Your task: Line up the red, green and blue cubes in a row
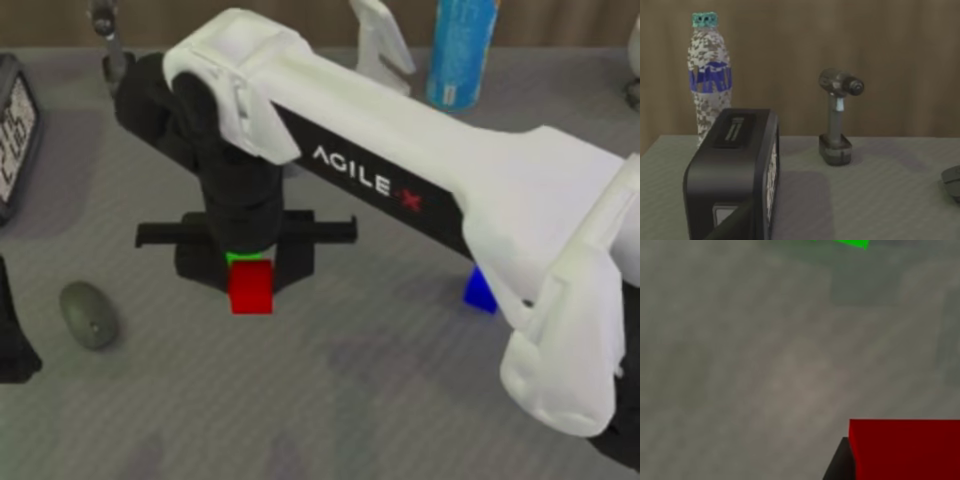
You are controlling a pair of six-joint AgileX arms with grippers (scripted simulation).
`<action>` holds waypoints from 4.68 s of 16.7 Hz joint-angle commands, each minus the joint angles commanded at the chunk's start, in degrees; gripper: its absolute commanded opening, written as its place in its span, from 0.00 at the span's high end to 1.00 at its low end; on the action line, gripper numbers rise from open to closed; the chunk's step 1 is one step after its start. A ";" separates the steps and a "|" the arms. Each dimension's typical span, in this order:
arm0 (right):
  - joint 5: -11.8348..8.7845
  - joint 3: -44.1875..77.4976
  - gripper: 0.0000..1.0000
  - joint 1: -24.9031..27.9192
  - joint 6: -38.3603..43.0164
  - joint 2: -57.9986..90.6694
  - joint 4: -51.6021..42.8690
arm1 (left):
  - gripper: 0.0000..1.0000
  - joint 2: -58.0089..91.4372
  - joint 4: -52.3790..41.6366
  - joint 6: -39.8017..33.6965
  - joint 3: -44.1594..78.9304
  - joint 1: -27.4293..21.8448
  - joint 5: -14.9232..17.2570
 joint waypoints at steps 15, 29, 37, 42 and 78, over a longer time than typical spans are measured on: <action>0.00 -18.36 1.00 0.28 0.33 -1.34 17.05 | 0.00 0.00 0.00 0.00 0.00 0.00 0.00; 0.00 -18.39 0.17 0.29 0.33 -1.34 17.08 | 0.00 0.00 0.00 0.00 0.00 0.00 0.00; 0.00 -18.39 0.00 0.29 0.33 -1.34 17.08 | 0.00 0.00 0.00 0.00 0.00 0.00 0.00; 0.00 -17.39 0.00 0.31 0.28 -1.21 16.10 | 0.00 0.00 0.00 0.00 0.00 0.00 0.00; 6.00 -110.90 0.00 -39.32 -41.63 -116.59 61.31 | 0.00 98.09 -51.43 -9.55 77.33 -20.10 0.18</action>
